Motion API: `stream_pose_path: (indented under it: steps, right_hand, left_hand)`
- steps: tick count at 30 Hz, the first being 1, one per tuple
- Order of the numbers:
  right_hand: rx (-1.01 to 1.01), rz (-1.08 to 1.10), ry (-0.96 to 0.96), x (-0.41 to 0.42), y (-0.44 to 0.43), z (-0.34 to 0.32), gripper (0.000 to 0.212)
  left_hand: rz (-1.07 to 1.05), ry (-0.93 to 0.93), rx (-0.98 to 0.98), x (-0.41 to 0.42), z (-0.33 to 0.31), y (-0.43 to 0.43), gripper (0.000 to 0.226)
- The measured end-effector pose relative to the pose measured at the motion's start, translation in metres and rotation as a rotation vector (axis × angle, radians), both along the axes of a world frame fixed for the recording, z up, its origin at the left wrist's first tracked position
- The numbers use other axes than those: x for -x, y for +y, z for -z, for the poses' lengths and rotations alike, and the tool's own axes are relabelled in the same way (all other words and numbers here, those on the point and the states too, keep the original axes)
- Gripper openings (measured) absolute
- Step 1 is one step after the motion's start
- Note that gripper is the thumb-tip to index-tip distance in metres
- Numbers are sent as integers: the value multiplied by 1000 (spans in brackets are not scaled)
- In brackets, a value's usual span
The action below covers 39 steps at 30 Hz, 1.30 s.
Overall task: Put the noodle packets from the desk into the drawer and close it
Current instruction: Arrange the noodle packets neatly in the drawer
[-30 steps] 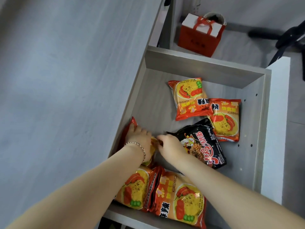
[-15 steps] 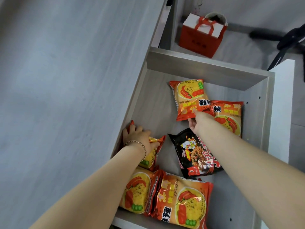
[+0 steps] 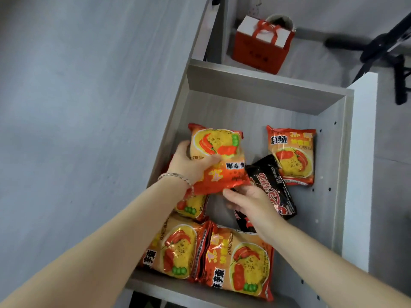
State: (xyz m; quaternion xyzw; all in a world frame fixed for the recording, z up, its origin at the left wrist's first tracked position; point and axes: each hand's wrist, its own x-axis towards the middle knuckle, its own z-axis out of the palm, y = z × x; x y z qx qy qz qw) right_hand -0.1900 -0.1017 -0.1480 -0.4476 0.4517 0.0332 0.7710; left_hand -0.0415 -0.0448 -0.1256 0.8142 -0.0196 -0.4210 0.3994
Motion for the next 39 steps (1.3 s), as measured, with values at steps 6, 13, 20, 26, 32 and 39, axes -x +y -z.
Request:
stream_pose_path:
  steps: [6, 13, 20, 26, 32, 39]
  right_hand:
    - [284, -80, 238, 26, -25, 21, 30]
    - [593, -158, 325, 44, -39, 31, 23]
    - [809, -242, 646, 51, -42, 36, 61]
    - [528, -189, 546, 55, -51, 47, 85]
    - [398, -132, 398, 48, -63, 36, 47]
    - [678, -176, 266, 10, -77, -4, 29]
  left_hand:
    - [1254, -419, -420, -18, -23, -6, 78]
    - [1718, -535, -827, -11, 6, -16, 57]
    - [1285, -629, -573, 21, 30, 6, 64]
    - [1447, -688, -791, 13, 37, 10, 79]
    - [1354, -601, -796, 2, 38, 20, 91]
    - [1209, -693, -664, 5, 47, 41, 85]
